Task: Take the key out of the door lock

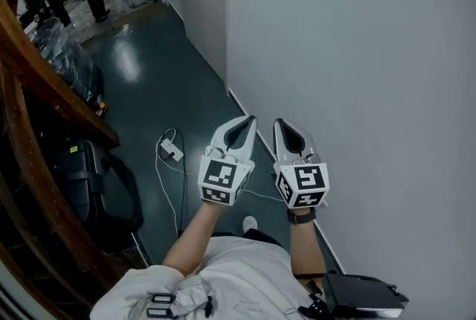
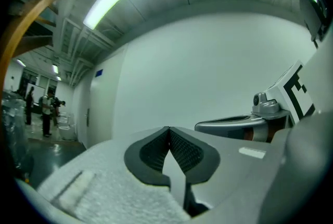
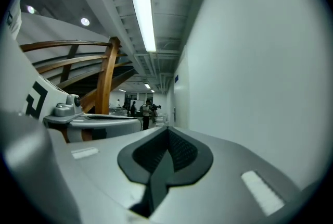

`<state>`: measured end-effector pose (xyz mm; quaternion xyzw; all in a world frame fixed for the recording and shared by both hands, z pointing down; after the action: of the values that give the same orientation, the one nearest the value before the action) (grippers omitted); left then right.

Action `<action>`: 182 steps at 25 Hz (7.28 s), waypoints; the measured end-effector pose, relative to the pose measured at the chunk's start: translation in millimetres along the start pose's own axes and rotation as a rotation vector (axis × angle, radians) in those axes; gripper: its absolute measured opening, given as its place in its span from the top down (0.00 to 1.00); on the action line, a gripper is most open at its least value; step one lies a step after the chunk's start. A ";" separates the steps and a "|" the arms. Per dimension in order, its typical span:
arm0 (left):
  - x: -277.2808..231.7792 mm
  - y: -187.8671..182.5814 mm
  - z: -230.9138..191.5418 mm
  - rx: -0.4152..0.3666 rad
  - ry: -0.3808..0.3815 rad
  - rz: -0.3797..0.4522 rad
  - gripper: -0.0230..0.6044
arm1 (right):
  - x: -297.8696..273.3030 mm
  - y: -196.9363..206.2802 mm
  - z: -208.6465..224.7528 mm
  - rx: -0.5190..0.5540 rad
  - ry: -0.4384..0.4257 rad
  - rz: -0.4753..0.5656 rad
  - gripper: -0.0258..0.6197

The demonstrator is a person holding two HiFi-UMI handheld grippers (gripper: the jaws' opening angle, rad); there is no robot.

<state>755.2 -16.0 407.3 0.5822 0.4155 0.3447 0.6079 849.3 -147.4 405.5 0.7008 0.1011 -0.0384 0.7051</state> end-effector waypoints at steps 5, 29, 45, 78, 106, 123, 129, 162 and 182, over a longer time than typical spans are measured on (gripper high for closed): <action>20.6 3.1 -39.2 0.034 -0.247 0.065 0.97 | -49.4 -12.7 -7.2 0.141 -0.227 0.059 0.96; 18.3 -9.3 -373.2 0.027 -0.769 0.059 0.97 | -397.1 -86.4 -174.8 0.150 -0.555 0.072 0.97; -79.2 7.9 -598.8 0.155 -0.747 0.011 0.96 | -645.5 -123.2 -209.0 0.141 -0.647 0.190 0.95; -180.9 -64.5 -1097.0 0.026 -0.888 0.104 0.96 | -1152.1 -244.6 -358.3 0.169 -0.686 0.149 0.95; -397.1 -108.6 -1493.0 0.042 -0.712 0.077 0.96 | -1575.5 -336.1 -351.3 0.043 -0.580 0.140 0.95; -786.5 -128.4 -1537.1 -0.019 0.236 0.007 0.96 | -1663.4 -333.1 -96.1 -0.095 0.232 0.118 0.95; -869.3 -153.7 -1516.3 -0.057 0.540 0.049 0.96 | -1651.1 -348.3 -49.8 -0.106 0.540 0.144 0.95; -1000.5 -92.6 -1420.6 -0.102 1.019 -0.063 0.80 | -1575.4 -209.0 -50.3 -0.502 0.929 -0.016 0.95; -1000.9 -90.5 -1423.1 -0.075 1.033 -0.026 0.81 | -1591.4 -58.0 -23.2 -1.162 0.606 0.463 0.49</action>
<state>-958.3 -327.5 454.2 0.3087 0.6559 0.5943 0.3484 -718.3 -264.6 661.2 0.1931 0.1455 0.3707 0.8967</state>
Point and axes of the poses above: the fingertips, and each gripper's own axes: x backward along the fingers, z to its right, y out of its underside, the point moved 10 cm from there along x, backward along the fingers, and after that the axes turned 6 degrees about -z, right-handed, at the moved point
